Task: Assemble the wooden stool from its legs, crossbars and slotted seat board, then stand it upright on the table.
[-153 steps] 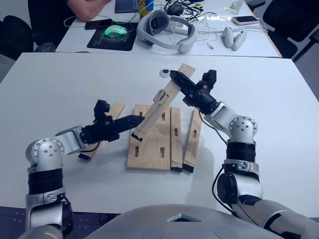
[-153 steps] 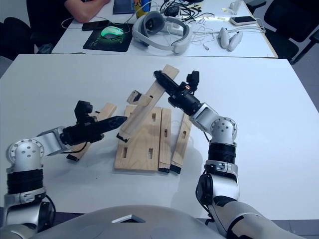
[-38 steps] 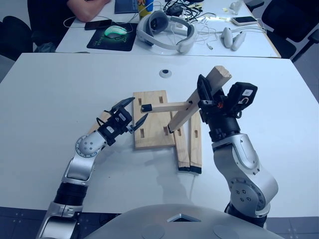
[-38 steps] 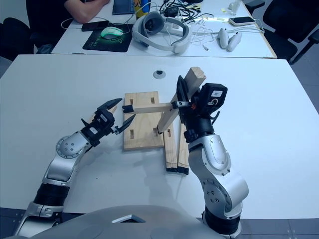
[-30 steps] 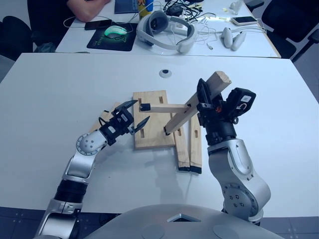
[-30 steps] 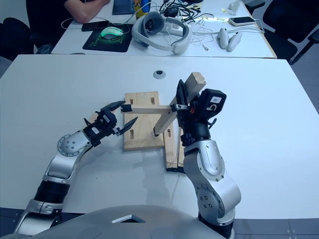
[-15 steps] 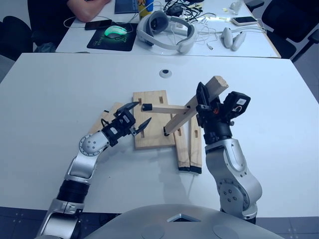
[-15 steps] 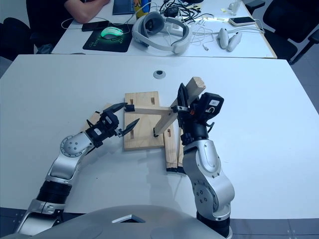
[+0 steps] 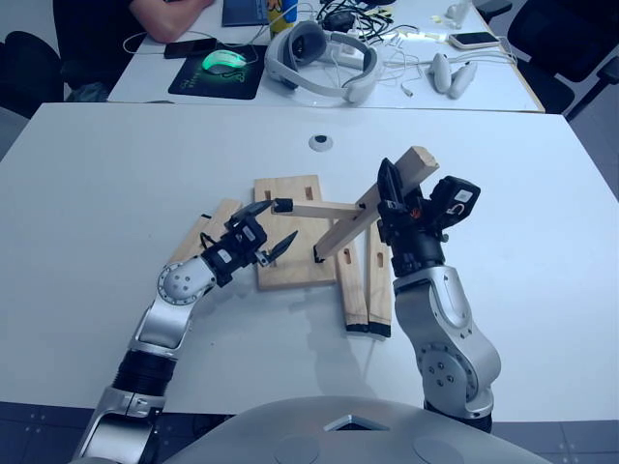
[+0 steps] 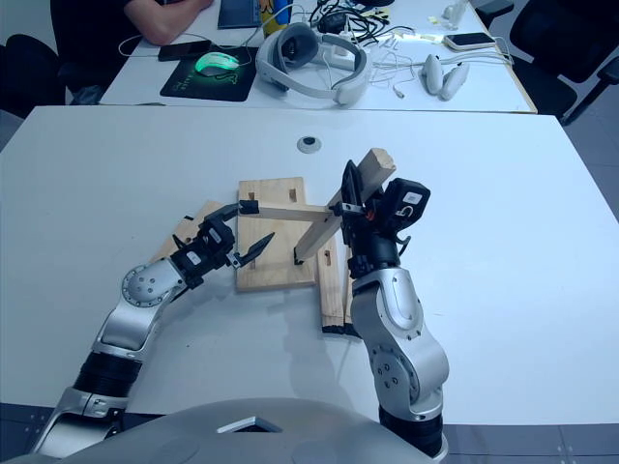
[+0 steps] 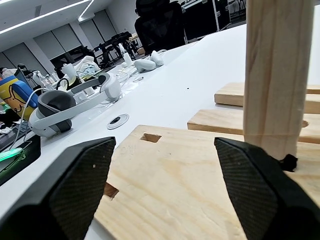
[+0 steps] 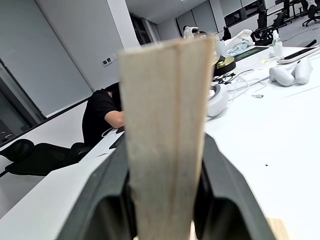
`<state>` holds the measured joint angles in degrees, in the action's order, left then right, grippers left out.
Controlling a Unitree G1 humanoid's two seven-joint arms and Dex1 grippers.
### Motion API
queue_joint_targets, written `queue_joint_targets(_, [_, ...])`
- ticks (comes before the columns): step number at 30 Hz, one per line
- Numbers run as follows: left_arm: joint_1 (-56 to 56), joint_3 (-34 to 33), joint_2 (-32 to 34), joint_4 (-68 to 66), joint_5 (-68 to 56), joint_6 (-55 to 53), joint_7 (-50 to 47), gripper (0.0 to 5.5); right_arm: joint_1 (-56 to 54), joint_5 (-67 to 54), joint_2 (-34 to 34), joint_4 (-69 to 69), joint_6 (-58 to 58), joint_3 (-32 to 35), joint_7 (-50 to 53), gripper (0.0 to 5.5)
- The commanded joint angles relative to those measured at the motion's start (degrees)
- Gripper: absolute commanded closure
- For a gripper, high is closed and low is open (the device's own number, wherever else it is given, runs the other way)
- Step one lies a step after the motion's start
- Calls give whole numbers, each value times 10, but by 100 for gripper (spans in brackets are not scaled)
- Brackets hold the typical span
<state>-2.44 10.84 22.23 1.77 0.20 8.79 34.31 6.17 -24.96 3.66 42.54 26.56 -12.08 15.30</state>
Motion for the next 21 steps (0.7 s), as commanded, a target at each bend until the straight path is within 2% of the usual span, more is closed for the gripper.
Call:
queue_joint_targets(1, [-1, 4, 2, -1, 2, 0, 3, 184, -19, 11, 34, -9, -7, -6, 7, 447])
queue_joint_targets(10, [3, 5, 2, 2, 1, -1, 0, 184, -16, 34, 27, -24, -8, -30, 3, 447])
queue_joint_targets(21, [18, -1, 13, 10, 0, 1, 4, 184, 27, 155, -37, -40, -45, -110, -36, 447])
